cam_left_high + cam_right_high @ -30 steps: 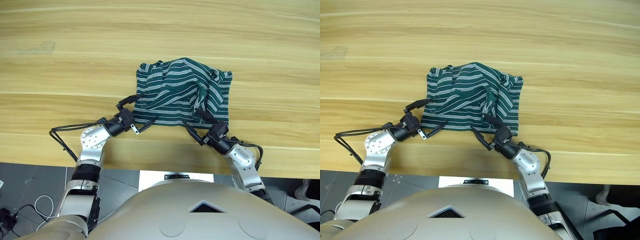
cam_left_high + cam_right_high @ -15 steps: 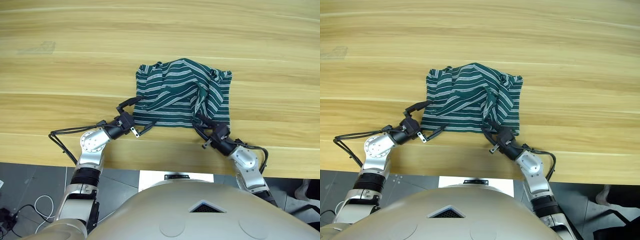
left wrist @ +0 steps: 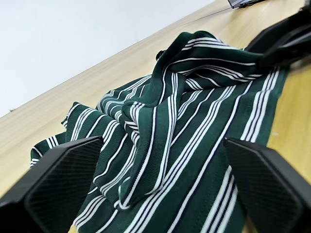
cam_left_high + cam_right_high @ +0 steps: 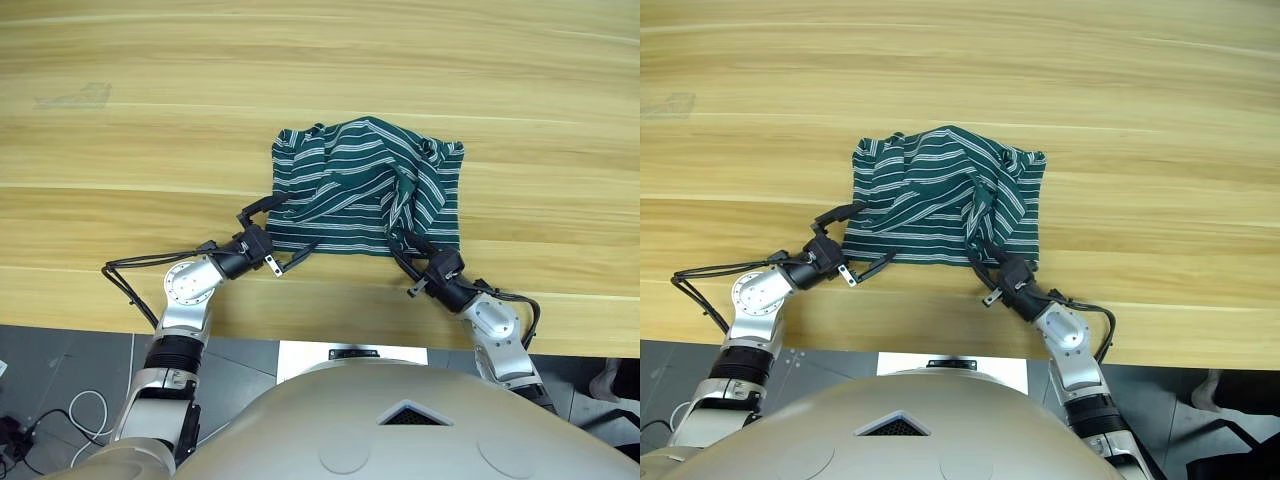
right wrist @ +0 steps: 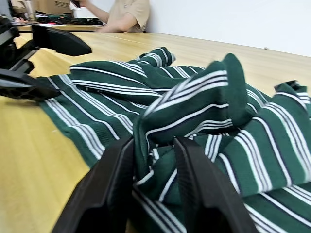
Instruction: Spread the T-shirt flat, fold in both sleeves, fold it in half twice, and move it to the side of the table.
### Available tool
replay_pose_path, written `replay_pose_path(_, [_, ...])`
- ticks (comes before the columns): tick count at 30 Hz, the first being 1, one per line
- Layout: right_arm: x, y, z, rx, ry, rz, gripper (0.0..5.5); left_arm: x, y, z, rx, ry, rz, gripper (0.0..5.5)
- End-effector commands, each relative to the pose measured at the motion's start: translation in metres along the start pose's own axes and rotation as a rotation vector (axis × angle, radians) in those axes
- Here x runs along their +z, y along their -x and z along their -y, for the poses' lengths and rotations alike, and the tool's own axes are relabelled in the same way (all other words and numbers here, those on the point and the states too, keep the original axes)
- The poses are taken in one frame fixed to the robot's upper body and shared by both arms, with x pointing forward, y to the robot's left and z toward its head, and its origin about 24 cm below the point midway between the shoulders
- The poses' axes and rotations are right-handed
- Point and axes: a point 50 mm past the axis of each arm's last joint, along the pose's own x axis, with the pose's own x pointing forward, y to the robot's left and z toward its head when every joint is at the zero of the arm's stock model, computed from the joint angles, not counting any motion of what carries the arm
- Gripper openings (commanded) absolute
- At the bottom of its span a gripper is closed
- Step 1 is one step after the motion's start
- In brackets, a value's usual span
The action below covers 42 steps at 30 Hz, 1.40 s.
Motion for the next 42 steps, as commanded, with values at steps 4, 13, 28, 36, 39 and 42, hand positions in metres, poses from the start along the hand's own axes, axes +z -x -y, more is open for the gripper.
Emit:
replay_pose_path(4, [0.010,-0.005,0.013,-0.097,0.045,-0.019,1.45,0.003,0.001,0.004,-0.007,-0.002,0.014,4.59])
replay_pose_path(13, [0.014,-0.004,0.014,-0.128,0.066,-0.055,0.42,0.007,-0.005,0.006,-0.016,-0.007,0.034,4.59])
replay_pose_path(28, [0.006,0.002,0.007,-0.174,0.024,-0.087,0.03,0.007,-0.019,-0.008,-0.009,-0.026,-0.019,4.59])
replay_pose_path(36, [0.006,0.000,0.002,-0.162,0.025,-0.072,0.03,0.005,-0.025,-0.026,0.130,0.029,-0.100,4.59])
replay_pose_path(39, [0.007,0.001,0.001,-0.165,0.023,-0.064,0.03,0.003,-0.024,-0.028,0.140,0.065,-0.136,4.59])
replay_pose_path(42, [0.007,0.001,-0.001,-0.166,0.020,-0.061,0.00,0.004,-0.022,-0.024,0.118,0.108,-0.143,4.26])
